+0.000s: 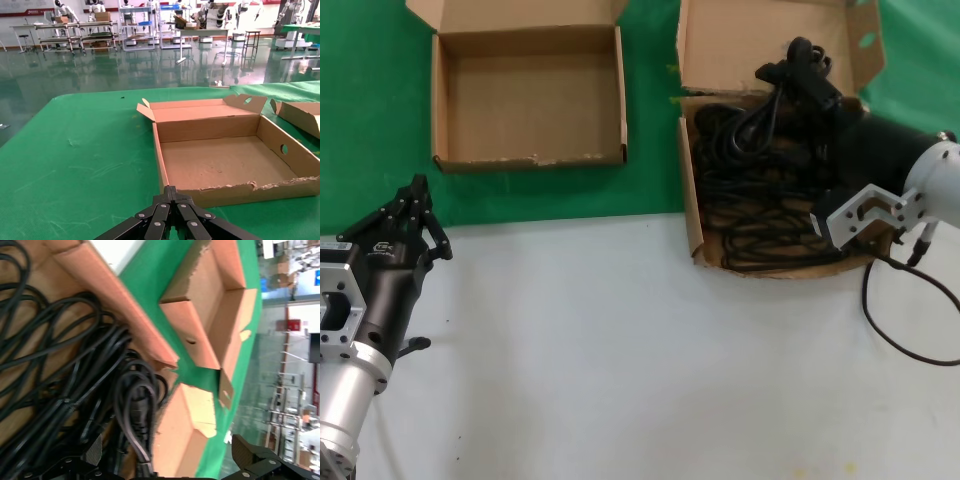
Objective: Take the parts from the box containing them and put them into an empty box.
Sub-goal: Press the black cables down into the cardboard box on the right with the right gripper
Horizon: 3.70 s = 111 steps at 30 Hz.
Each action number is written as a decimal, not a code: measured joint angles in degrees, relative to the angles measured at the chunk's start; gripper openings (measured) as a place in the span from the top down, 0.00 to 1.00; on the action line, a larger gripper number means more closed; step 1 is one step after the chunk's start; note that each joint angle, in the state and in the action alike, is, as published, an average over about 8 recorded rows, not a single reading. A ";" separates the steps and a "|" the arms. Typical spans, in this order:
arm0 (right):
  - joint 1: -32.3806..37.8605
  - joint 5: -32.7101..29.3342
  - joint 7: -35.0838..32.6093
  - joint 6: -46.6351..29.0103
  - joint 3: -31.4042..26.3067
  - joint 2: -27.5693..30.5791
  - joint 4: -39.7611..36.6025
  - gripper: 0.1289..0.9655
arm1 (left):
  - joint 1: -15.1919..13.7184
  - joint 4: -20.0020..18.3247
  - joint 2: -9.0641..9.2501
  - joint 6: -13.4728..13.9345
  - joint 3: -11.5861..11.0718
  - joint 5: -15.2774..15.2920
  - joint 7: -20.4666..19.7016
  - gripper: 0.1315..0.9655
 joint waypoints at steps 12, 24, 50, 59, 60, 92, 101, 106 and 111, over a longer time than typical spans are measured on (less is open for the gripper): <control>-0.09 -31.81 27.80 -7.05 3.94 -3.20 -3.62 0.17 | 0.00 0.00 0.00 0.00 0.00 0.00 0.00 0.98; -7.74 -58.58 42.51 -17.92 23.52 -9.05 -2.32 0.42 | 0.00 0.00 0.00 0.00 0.00 0.00 0.00 0.98; -13.91 -67.27 45.72 -27.92 37.24 -13.18 3.16 0.92 | 0.00 0.00 0.00 0.00 0.00 0.00 0.00 0.98; -13.65 -67.57 44.33 -28.73 38.48 -14.26 2.44 0.96 | 0.00 0.00 0.00 0.00 0.00 0.00 0.00 0.98; -13.65 -67.71 44.38 -28.88 38.69 -14.35 2.55 0.96 | 0.00 0.00 0.00 0.00 0.00 0.00 0.00 0.98; -15.28 -70.70 44.57 -31.62 41.22 -14.88 5.33 0.61 | 0.00 0.00 0.00 0.00 0.00 0.00 0.00 0.98; -14.93 -71.03 42.97 -30.27 40.83 -16.12 3.95 0.60 | 0.00 0.00 0.00 0.00 0.00 0.00 0.00 0.98; -14.91 -71.96 42.85 -29.82 41.06 -16.79 3.40 0.67 | 0.00 0.00 0.00 0.00 0.00 0.00 0.00 0.98; -14.99 -72.57 42.94 -29.71 41.30 -17.22 3.19 0.72 | 0.00 0.00 0.00 0.00 0.00 0.00 0.00 0.98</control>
